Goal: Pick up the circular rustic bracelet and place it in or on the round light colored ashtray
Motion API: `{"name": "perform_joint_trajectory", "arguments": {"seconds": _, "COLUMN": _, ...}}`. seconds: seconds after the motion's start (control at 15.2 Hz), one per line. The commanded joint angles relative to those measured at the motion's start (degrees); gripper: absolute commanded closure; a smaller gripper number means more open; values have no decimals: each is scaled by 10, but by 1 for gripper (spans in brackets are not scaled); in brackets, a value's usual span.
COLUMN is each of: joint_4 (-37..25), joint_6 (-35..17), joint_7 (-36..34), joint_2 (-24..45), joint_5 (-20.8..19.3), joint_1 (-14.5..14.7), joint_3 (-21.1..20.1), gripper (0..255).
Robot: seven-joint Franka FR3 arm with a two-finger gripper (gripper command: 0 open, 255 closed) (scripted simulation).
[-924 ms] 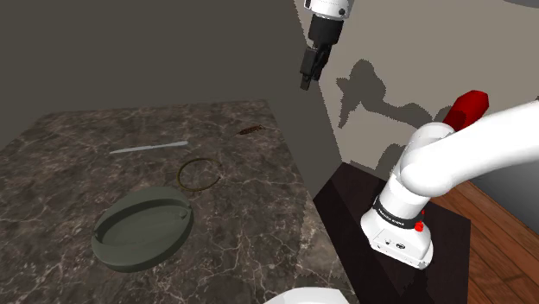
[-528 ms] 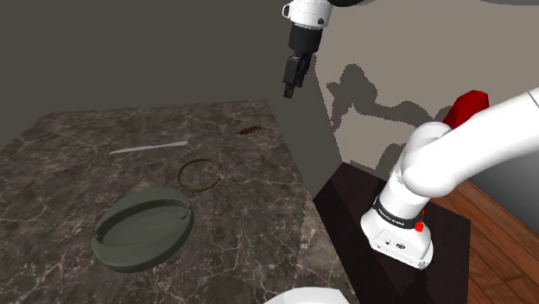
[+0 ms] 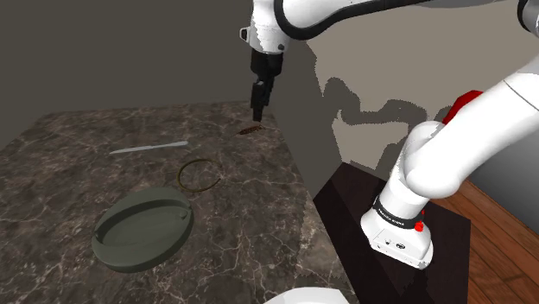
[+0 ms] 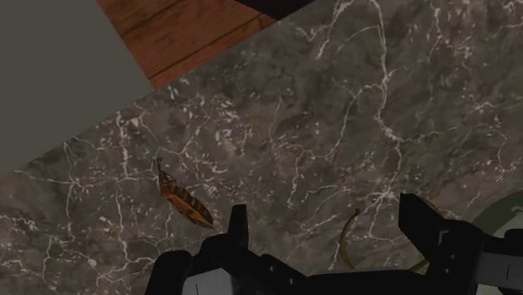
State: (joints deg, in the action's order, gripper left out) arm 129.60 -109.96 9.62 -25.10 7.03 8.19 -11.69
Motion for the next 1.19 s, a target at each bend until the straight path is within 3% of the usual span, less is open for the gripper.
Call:
{"name": "perform_joint_trajectory", "arguments": {"seconds": 0.0, "joint_4": -10, "joint_6": -18, "joint_7": 5, "joint_2": 30, "joint_5": -3, "joint_1": 10, "joint_3": -15, "gripper": 0}}
{"name": "perform_joint_trajectory", "arguments": {"seconds": 0.53, "joint_4": -74, "joint_6": -78, "joint_7": 6, "joint_2": 161, "joint_5": -36, "joint_1": 45, "joint_3": -77, "gripper": 0}}
{"name": "perform_joint_trajectory", "arguments": {"seconds": 1.12, "joint_4": -166, "joint_6": -117, "joint_7": -10, "joint_2": 314, "joint_5": -115, "joint_1": 95, "joint_3": -133, "gripper": 0}}
